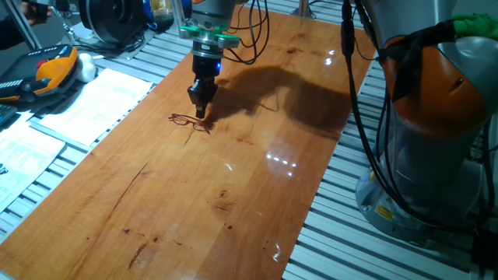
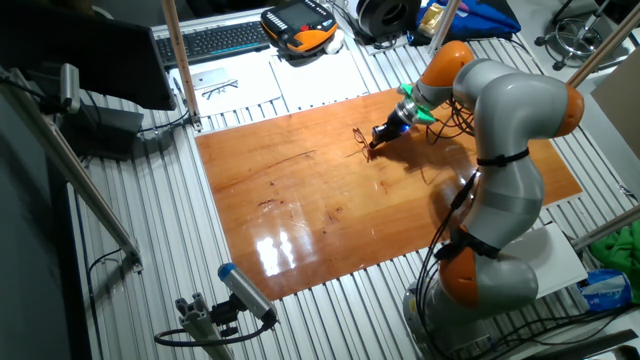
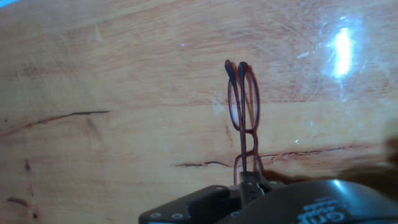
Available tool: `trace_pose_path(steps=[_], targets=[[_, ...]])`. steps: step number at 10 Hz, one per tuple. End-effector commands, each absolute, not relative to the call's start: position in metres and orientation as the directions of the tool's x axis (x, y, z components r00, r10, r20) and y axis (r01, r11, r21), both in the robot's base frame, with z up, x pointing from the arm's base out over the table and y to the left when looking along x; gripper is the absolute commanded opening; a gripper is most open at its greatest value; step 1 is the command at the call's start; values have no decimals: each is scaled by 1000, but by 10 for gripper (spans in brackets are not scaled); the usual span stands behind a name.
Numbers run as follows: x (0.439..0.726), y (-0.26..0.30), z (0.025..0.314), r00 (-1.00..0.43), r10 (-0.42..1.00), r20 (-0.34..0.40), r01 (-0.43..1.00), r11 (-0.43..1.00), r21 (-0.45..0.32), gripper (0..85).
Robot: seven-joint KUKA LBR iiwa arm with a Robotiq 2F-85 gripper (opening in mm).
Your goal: Unfold the leg of the glasses (with one hand)
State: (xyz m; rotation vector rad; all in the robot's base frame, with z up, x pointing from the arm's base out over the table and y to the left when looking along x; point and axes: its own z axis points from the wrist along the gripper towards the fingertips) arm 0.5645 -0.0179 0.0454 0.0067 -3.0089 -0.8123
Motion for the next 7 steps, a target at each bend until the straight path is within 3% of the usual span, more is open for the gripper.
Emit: trace_pose_path(steps=[1, 7], targets=[[563, -16, 44, -1000, -11, 23, 2, 863, 505, 0], [557, -13, 49, -1000, 8, 27, 20, 865, 502, 0]])
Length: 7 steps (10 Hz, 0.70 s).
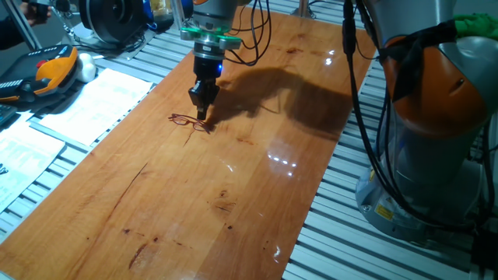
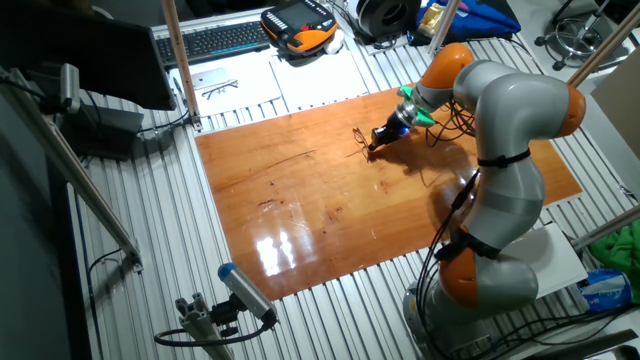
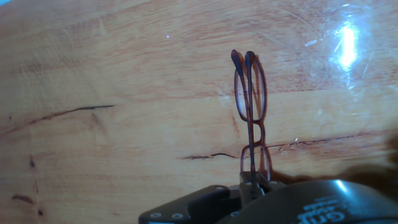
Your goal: Unfold the leg of the glasses (with one hand)
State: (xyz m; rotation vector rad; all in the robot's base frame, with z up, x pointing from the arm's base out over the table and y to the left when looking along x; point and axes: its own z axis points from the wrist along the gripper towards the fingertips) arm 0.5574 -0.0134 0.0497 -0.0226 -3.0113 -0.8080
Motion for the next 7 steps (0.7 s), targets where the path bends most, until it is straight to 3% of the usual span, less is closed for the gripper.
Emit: trace_pose_path(steps=[1, 7], targets=[[557, -14, 50, -1000, 9, 24, 20, 869, 495, 0], [558, -12, 51, -1000, 24, 9, 25, 882, 470, 0]])
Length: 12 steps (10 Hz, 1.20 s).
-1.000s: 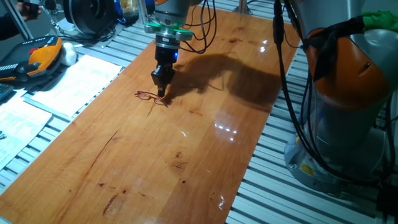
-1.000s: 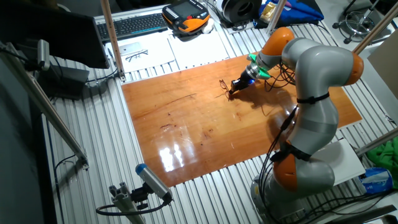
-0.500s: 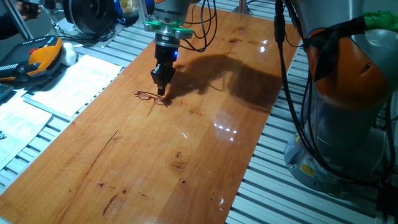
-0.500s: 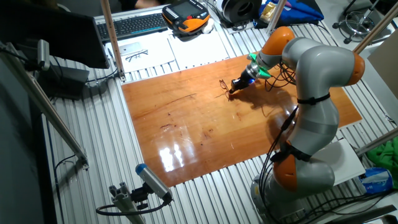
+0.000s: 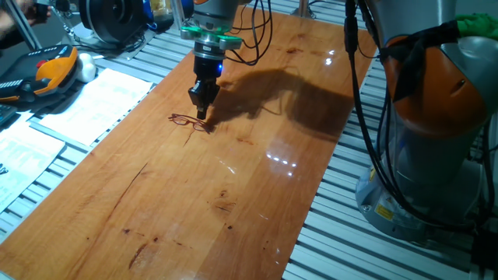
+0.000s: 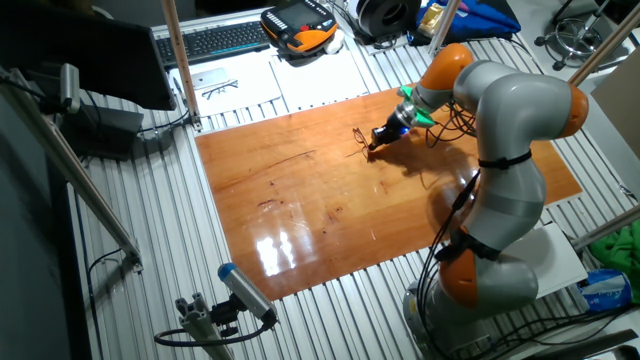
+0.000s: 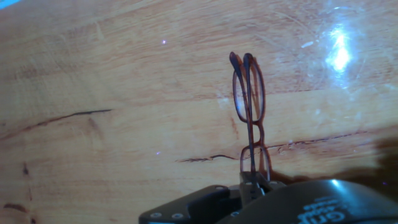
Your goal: Unfold the leg of the glasses (with one hand)
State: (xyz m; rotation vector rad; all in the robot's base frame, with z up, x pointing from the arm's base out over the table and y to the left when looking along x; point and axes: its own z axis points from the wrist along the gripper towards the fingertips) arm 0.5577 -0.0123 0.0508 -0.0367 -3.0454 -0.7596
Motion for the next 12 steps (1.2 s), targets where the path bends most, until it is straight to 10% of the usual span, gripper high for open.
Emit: trace_pose_path(steps=[1, 12], targets=[[558, -12, 51, -1000, 22, 8, 23, 883, 469, 0], [555, -15, 45, -1000, 10, 4, 11, 859, 511, 0]])
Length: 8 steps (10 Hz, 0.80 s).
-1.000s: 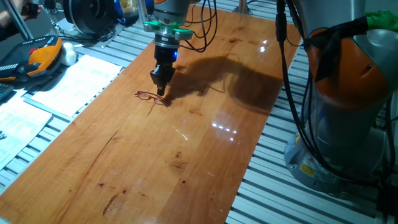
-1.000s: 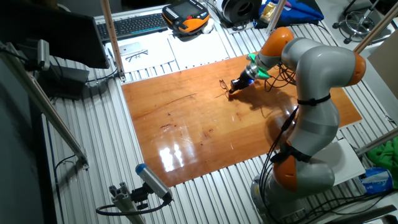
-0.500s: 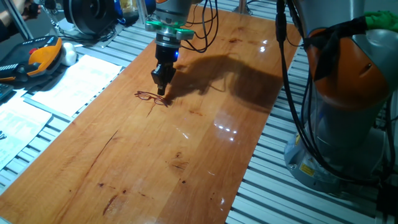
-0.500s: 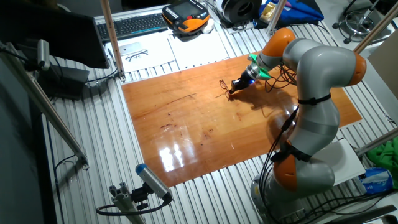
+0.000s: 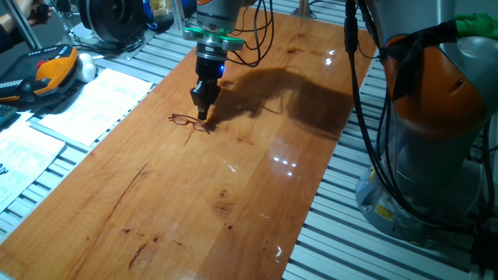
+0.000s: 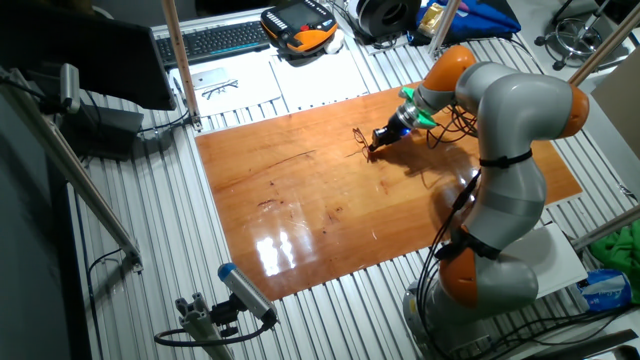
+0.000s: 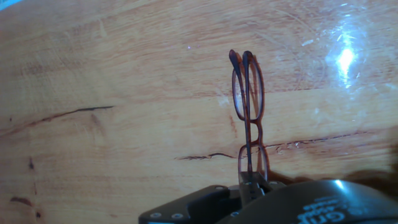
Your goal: Unfold the leg of the glasses (with one hand)
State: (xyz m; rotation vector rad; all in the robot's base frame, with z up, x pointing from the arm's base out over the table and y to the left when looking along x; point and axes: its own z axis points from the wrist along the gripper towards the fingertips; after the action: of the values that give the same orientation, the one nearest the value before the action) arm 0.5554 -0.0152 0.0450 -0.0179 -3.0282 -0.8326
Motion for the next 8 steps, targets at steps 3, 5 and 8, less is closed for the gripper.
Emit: trace_pose_path(steps=[3, 5, 8], targets=[[555, -14, 44, -1000, 12, 4, 13, 850, 526, 0], [556, -14, 43, -1000, 16, -1, 13, 846, 533, 0], [556, -14, 44, -1000, 23, -11, 14, 849, 529, 170]])
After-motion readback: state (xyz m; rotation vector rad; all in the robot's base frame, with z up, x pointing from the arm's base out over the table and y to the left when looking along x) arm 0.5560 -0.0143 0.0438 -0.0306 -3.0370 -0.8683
